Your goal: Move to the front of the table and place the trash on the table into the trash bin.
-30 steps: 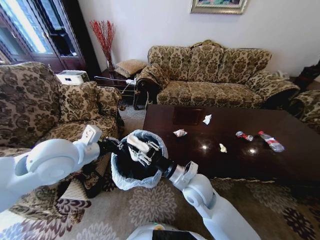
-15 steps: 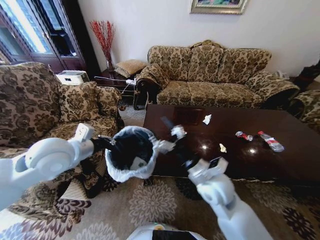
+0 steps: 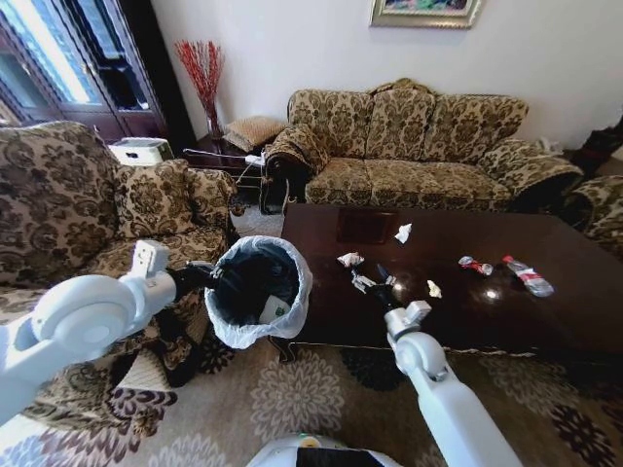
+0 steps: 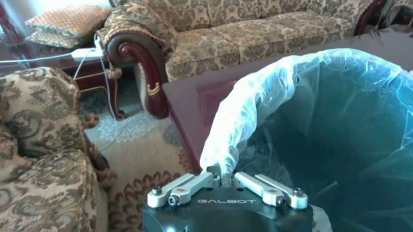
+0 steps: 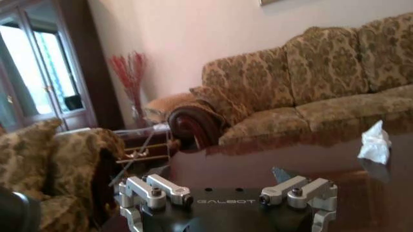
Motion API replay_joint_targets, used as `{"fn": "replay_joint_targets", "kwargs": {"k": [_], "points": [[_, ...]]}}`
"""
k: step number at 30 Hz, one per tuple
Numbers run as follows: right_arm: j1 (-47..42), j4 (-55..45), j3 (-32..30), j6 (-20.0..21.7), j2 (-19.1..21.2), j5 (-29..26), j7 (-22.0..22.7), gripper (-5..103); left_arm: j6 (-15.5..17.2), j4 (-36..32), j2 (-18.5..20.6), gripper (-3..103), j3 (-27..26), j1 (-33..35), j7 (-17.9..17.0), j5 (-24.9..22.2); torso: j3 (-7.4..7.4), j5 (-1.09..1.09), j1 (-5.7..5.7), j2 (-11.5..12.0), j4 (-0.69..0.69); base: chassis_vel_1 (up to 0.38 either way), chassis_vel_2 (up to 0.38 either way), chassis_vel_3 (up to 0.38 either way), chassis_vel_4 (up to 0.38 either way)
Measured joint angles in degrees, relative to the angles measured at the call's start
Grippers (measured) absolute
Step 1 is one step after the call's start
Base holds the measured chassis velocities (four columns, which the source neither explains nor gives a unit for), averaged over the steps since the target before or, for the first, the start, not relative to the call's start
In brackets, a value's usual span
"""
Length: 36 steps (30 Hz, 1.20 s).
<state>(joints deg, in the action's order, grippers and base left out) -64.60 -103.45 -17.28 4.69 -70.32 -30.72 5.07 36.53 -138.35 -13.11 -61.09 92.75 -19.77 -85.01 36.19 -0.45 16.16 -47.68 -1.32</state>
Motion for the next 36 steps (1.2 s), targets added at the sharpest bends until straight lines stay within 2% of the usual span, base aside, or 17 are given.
{"fn": "replay_joint_targets", "kwargs": {"k": [4, 7, 10, 16, 19, 22, 24, 26, 27, 31, 32, 34, 36], "points": [[1.37, 1.96, 0.72, 1.41, -0.9, 0.26, 1.4, 100, 0.0, -0.82, -0.4, 0, -0.02, 0.26, 0.02, 0.0, 0.0, -0.01, 0.01, 0.0, 0.0, -0.118, 0.103, 0.115, -0.105], [3.7, 5.99, 1.65, 2.09, -2.87, 1.88, 4.65, 100, 0.01, -1.45, -0.47, 0, -0.01, 0.35, -0.01, 0.02, 0.03, -0.01, 0.08, 0.02, 0.04, -0.083, 0.069, 0.075, -0.103], [5.76, 9.41, 2.1, 2.69, -4.48, 2.35, 6.07, 100, 0.01, -1.68, -0.32, 0, 0.03, 0.36, -0.01, 0.03, 0.03, -0.01, 0.06, 0.01, 0.04, -0.035, 0.036, 0.033, -0.051], [9.25, 14.96, 3.68, 3.45, -6.83, 1.4, 6.85, 100, 0.03, -2.25, -0.13, 0, 0.22, 0.6, 0.0, 0.03, -0.01, -0.01, -0.03, 0.0, -0.02, 0.0, 0.0, 0.0, 0.0], [11.02, 17.94, 4.58, 3.43, -8.18, 1.66, 6.85, 102, 0.03, -2.35, 0.02, 0, 0.37, 0.76, 0.0, 0.02, -0.01, 0.0, -0.02, 0.0, 0.0, 0.0, 0.0, 0.0, 0.0], [13.65, 21.84, 5.6, 2.88, -9.84, 2.76, 6.86, 89, 0.03, -2.34, 0.18, 0, 0.51, 0.87, -0.01, 0.02, 0.01, -0.01, 0.02, 0.01, 0.03, 0.0, 0.0, 0.0, 0.0], [14.61, 23.16, 5.81, 2.66, -10.45, 3.04, 6.86, 89, 0.03, -2.33, 0.2, 0, 0.57, 0.88, -0.01, 0.02, 0.01, -0.01, 0.03, 0.01, 0.03, 0.0, 0.0, 0.0, 0.0], [16.3, 25.32, 6.14, 1.94, -11.53, 3.8, 6.7, 78, 0.03, -2.28, 0.21, 0, 0.7, 0.9, 0.0, 0.02, 0.01, -0.01, 0.02, 0.01, 0.01, 0.0, 0.0, 0.0, 0.0], [16.3, 25.32, 6.14, 1.94, -11.53, 3.8, 6.7, 78, 0.03, -2.28, 0.21, 0, 0.7, 0.9, 0.0, 0.02, 0.01, -0.01, 0.02, 0.01, 0.01, 0.0, 0.0, 0.0, 0.0], [17.46, 26.75, 6.47, 2.73, -12.43, 4.98, 7.16, 57, 0.03, -2.1, 0.22, 0, 0.89, 0.9, 0.11, 0.04, 0.0, -0.01, 0.0, 0.0, 0.01, 0.0, 0.0, 0.0, 0.0], [17.46, 26.75, 6.47, 2.73, -12.43, 4.98, 7.16, 57, 0.03, -2.1, 0.22, 0, 0.89, 0.9, 0.11, 0.04, 0.0, -0.01, 0.0, 0.0, 0.01, 0.0, 0.0, 0.0, 0.0], [17.41, 27.37, 6.51, 3.05, -12.51, 5.22, 7.89, 45, 0.03, -1.85, 0.11, 0, 1.06, 0.89, 0.15, 0.19, 0.01, 0.0, 0.01, 0.01, 0.02, 0.0, 0.0, 0.0, 0.0], [17.33, 27.49, 6.47, 3.05, -12.5, 5.28, 8.13, 45, 0.03, -1.8, 0.03, 0, 1.12, 0.89, 0.2, 0.23, 0.01, 0.0, 0.01, 0.01, 0.02, 0.0, 0.0, 0.0, 0.0]]}}
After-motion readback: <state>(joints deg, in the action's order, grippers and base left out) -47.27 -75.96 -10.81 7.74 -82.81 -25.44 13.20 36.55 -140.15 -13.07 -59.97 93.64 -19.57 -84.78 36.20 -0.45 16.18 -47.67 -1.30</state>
